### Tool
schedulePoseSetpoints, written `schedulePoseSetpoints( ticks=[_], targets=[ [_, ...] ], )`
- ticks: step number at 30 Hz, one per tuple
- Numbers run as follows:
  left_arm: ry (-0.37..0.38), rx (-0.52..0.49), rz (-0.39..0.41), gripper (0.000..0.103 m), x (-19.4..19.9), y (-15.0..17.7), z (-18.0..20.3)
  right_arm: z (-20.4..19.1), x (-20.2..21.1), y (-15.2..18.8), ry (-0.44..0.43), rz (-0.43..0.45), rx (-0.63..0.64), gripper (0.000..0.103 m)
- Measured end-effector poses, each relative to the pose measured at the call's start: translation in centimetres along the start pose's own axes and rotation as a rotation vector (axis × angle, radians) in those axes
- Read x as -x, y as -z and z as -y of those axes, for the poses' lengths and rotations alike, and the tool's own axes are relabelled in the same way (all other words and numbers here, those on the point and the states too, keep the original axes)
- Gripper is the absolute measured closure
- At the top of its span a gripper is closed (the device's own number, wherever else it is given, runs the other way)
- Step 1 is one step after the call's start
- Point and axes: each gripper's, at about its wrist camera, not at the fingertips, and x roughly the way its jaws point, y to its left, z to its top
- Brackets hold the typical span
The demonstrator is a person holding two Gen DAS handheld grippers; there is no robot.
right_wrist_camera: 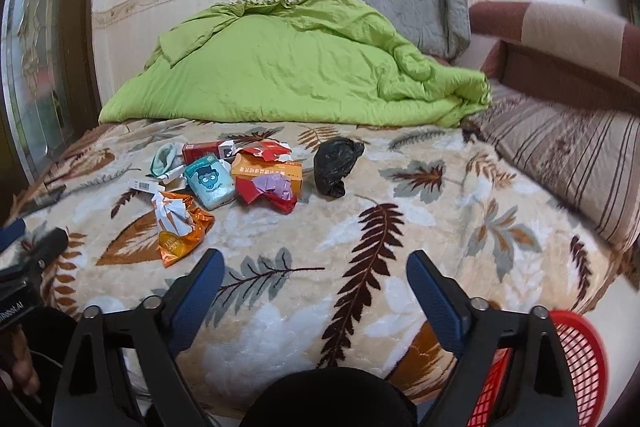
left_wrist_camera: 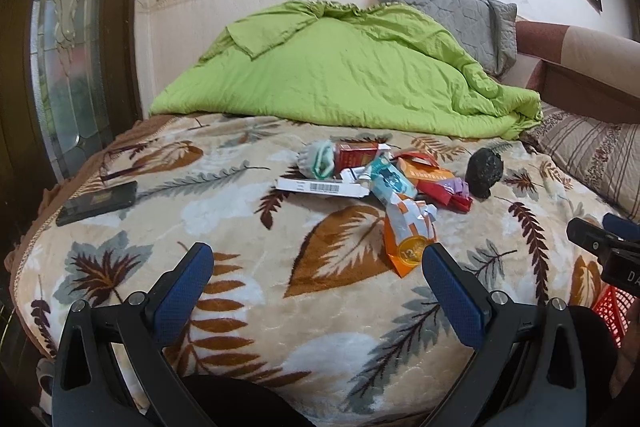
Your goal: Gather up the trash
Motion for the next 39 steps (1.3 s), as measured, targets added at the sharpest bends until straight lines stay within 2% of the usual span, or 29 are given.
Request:
schedulePoseSetpoints(
  ticks=[2,8,16,19,21,23,24,26,31,35,39],
  targets=[
    [0.015,0.004,-0.016,0.000,-0.4,-0.3,0.2,0.5,-0.4,0.0,-0.019,-0.015,-0.026,0.017],
    [0.103,0.023,-0.106,0.000,-3.0,-1.8,1.6,0.7,-1.0,0.4,-0.036,-0.042,-0.036,0.017],
    [0.185,0.036,-0.250,0.001,-10.1,-2.7,4.3,2.3,-2.6,0.7,-0.085,-0.107,-0.116,0.017],
    [0.188,0.012,-0.281,0.007,-12.4,-2.5,5.5,3.0,-3.0,0.9,-0.104,-0.126,-0.151,0.017],
    [0.172,-0.014,-0.305,0.029,-13.7,-2.2,6.2,3.2,-3.3,1.0,-0.112,-0.133,-0.167,0.017],
    [0.178,-0.019,-0.329,0.038,-14.7,-1.9,6.5,3.3,-3.4,1.0,-0.124,-0.141,-0.174,0.017],
    [0.181,-0.014,-0.328,0.046,-14.8,-1.7,6.4,3.3,-3.5,1.0,-0.128,-0.143,-0.174,0.017],
    [0.191,-0.009,-0.316,0.051,-14.5,-1.7,6.1,3.3,-3.6,0.9,-0.138,-0.149,-0.173,0.017],
    [0.162,-0.039,-0.231,0.051,-11.6,-1.7,4.8,3.5,-4.7,0.0,-0.221,-0.180,-0.191,0.017],
    [0.132,-0.053,-0.169,0.051,-9.5,-1.3,3.4,2.5,-7.1,-2.7,-0.277,-0.195,-0.137,0.017],
    [0.114,-0.046,-0.163,0.051,-9.4,-0.8,2.7,1.0,-11.4,-5.1,-0.313,-0.223,-0.108,0.017]
  ],
)
